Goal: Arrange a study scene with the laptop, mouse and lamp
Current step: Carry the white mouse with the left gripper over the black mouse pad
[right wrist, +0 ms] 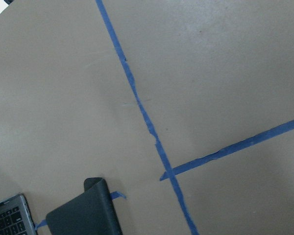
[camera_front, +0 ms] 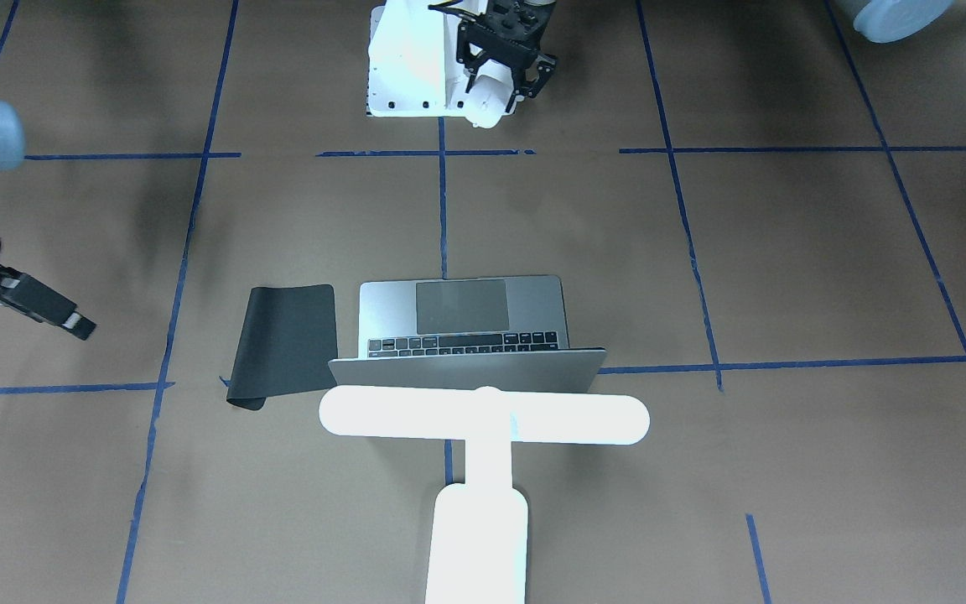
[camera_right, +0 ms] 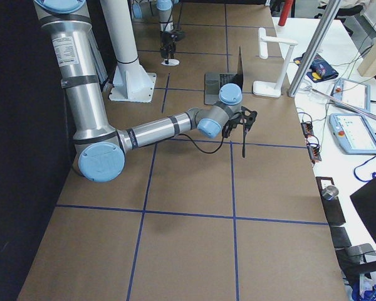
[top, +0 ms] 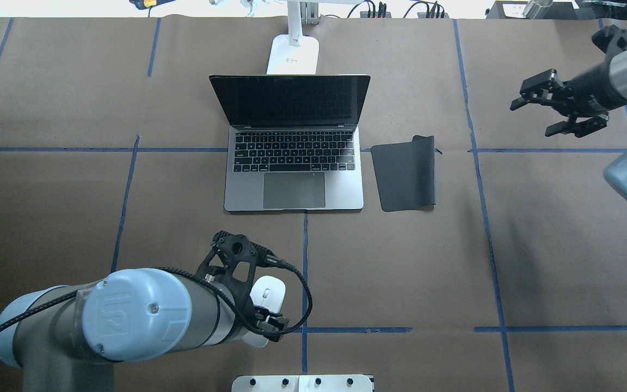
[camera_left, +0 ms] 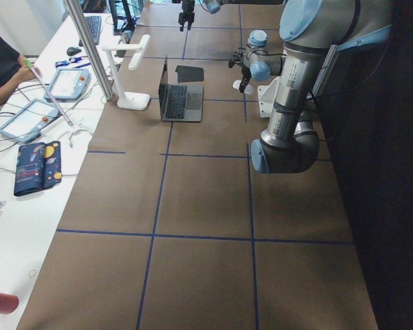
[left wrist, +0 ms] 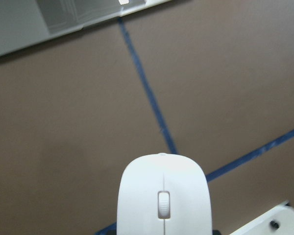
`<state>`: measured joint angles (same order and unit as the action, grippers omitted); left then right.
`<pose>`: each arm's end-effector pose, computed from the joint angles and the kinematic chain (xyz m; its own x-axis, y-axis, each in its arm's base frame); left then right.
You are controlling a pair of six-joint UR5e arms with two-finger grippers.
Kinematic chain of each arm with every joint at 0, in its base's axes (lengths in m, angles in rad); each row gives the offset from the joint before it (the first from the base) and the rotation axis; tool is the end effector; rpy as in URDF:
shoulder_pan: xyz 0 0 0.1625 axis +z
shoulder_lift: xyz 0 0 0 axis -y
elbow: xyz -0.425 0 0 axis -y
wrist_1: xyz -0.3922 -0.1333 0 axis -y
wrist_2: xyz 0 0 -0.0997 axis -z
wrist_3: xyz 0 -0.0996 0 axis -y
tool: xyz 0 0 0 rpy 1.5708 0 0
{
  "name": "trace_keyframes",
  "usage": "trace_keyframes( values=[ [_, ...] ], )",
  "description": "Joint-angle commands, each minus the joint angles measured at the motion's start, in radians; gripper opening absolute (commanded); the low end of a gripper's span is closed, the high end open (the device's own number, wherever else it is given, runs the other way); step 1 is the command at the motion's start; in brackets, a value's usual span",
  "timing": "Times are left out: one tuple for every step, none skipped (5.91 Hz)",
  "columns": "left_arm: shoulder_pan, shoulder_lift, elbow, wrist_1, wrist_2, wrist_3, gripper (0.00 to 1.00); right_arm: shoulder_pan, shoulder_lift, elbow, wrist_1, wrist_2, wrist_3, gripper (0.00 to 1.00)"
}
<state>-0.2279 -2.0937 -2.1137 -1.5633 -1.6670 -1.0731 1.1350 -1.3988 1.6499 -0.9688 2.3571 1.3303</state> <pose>0.4954 -0.2419 0.1492 0.4881 0.3746 -0.7883 -0.1021 0.9215 0.3747 -0.1842 -0.5443 0.4549 0.3686 0.3929 0.8425 -0.3373 0.9011 -0.2726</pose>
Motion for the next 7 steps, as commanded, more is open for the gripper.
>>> trace_keyframes(
  values=[
    [-0.048,-0.168,0.161,-0.004,0.0,-0.036,0.3,0.043,-0.063,0.001,0.001,0.016,-0.101,1.0],
    [-0.071,-0.242,0.257,-0.027,0.0,-0.038,0.3,0.052,-0.089,-0.001,0.001,0.014,-0.136,1.0],
    [-0.085,-0.308,0.352,-0.041,-0.002,-0.039,0.3,0.066,-0.115,-0.001,0.001,0.016,-0.193,1.0],
    [-0.085,-0.401,0.474,-0.047,-0.002,-0.063,0.3,0.068,-0.121,-0.001,-0.001,0.016,-0.206,1.0],
    [-0.09,-0.505,0.688,-0.164,0.0,-0.123,0.3,0.071,-0.124,-0.001,-0.001,0.016,-0.206,1.0],
    [-0.103,-0.593,0.845,-0.231,0.0,-0.155,0.3,0.071,-0.131,-0.001,0.001,0.014,-0.207,1.0],
    [-0.117,-0.658,0.927,-0.233,0.0,-0.168,0.3,0.071,-0.134,0.001,0.001,0.014,-0.207,1.0]
  ],
)
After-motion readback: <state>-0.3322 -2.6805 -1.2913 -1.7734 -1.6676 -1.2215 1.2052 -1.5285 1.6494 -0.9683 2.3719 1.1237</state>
